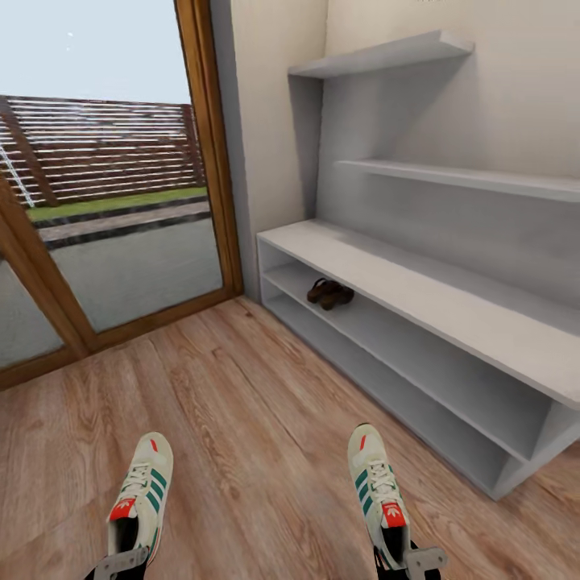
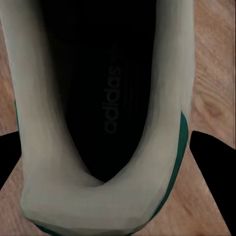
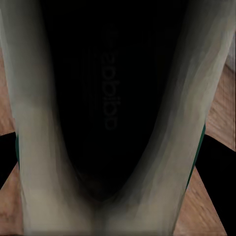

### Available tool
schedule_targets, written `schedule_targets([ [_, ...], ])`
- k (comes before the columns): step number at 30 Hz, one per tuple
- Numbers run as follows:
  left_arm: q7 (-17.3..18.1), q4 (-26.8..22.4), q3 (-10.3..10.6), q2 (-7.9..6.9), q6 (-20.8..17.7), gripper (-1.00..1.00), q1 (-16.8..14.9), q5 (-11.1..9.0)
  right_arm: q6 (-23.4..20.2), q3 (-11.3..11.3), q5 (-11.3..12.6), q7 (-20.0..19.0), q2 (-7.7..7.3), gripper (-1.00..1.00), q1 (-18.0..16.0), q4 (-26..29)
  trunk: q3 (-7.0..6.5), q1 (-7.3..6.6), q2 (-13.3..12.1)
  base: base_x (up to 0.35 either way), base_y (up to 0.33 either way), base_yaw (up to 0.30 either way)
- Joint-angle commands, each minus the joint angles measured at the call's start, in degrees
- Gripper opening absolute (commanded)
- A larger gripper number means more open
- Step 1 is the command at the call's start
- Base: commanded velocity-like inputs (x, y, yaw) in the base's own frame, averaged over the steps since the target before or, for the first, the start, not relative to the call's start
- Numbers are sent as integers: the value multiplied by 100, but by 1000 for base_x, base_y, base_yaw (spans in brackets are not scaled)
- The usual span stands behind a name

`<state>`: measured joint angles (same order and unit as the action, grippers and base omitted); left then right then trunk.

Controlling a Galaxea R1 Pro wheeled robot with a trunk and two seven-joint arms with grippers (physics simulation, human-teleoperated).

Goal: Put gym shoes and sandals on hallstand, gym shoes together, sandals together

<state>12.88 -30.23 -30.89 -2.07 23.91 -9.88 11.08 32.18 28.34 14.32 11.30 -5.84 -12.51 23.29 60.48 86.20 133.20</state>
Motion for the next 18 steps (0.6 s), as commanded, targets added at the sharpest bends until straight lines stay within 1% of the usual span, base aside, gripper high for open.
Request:
schedule_targets([
  [1, 39, 0, -47, 5, 23, -100, -5, 52, 16, 49, 44, 31, -5, -100, -6, 0, 4, -1, 2, 1, 0, -263],
  [4, 39, 0, -46, 5, 24, -100, -5, 52, 16, 49, 44, 31, -5, -100, -6, 0, 4, -1, 2, 21, 20, -263],
  [6, 39, 0, -47, 5, 25, -100, -5, 51, 16, 49, 44, 31, -5, -100, -6, 0, 4, -1, 2, 108, 127, -263],
  [13, 38, 0, -49, 5, 26, -100, -5, 44, 16, 49, 44, 31, -5, -100, -6, 0, 4, -1, 2, 146, 269, -263],
  [18, 38, 0, -49, 5, 26, -100, -5, 44, 16, 49, 44, 31, -5, -100, -6, 5, 4, -1, 2, 52, 301, -263],
])
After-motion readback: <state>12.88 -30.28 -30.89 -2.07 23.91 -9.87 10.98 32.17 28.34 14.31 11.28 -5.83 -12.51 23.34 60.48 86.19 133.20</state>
